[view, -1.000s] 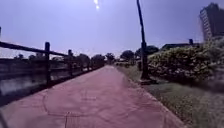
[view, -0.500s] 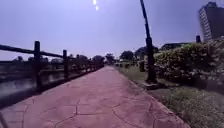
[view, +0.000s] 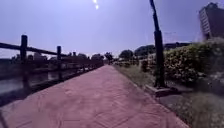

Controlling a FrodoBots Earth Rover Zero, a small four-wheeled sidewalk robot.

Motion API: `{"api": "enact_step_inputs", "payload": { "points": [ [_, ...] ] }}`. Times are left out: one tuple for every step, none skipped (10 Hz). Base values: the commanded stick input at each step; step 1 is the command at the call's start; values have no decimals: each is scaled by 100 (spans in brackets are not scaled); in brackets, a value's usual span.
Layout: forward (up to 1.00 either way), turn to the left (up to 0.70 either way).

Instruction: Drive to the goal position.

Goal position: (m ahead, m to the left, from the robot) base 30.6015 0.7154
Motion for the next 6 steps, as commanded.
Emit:
{"api": "enact_step_inputs", "payload": {
  "points": [
    [100,1],
    [100,1],
    [100,1],
    [100,1],
    [100,1],
    [100,1]
  ]
}}
